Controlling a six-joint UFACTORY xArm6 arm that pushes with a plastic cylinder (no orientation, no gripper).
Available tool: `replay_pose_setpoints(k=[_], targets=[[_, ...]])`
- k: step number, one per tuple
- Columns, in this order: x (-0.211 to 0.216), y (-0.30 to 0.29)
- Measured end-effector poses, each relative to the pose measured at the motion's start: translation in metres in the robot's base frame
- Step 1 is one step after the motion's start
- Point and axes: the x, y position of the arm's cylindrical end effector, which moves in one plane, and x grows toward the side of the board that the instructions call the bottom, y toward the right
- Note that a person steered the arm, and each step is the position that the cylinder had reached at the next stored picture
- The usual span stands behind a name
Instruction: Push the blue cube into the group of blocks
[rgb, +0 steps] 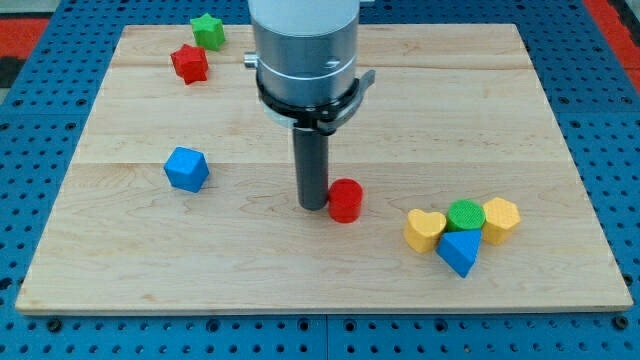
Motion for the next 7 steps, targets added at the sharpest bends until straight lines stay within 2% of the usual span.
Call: replay_pose_setpoints(k=[3, 5, 6, 7], targets=[[0.004, 0.075], [-0.019, -0.041], [-0.091, -0.099], [-0.133, -0.180]])
